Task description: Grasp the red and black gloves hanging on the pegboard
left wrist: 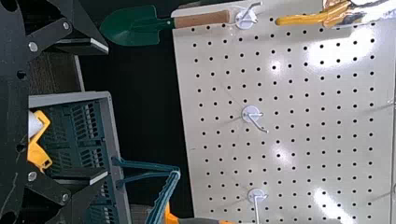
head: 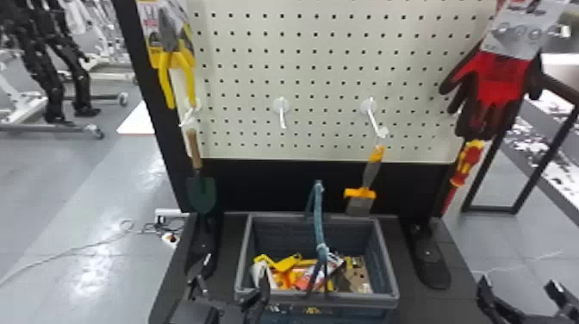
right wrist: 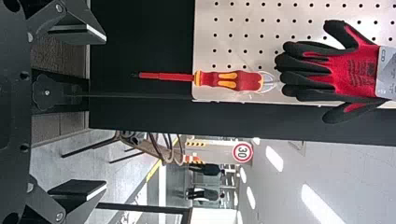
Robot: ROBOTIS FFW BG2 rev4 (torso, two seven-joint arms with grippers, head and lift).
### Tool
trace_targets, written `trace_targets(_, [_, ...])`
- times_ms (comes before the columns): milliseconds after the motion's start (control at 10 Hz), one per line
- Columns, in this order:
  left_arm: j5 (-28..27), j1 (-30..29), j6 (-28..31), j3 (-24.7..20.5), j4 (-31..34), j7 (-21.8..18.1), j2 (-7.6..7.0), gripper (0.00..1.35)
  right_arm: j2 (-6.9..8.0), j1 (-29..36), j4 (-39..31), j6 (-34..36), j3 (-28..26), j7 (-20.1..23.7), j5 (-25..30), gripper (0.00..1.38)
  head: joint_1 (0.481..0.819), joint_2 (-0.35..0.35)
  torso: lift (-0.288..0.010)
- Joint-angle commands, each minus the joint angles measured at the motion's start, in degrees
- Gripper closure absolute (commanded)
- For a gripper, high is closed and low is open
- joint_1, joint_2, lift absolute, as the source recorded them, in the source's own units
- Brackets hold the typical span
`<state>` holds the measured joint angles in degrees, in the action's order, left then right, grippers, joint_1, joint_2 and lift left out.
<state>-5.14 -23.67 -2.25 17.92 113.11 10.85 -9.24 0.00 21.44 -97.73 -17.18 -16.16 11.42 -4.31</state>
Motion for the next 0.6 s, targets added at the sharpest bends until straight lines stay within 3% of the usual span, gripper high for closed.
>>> trace_targets(0, [0.2,0.1,0.0,0.4,0.0,0.1,-0.51,0.35,0.05,0.0,0.0,0.0,0.0,0.0,0.0,0.19,0.549,0.000,-0.100])
trace_targets(500, [0.1,0.3,0.1,0.5,0.0,0.1,-0.69,0.35,0.05,0.0,0.1,0.1,-0.1,0.2,0.0,0.19,0.549,0.000,-0.100])
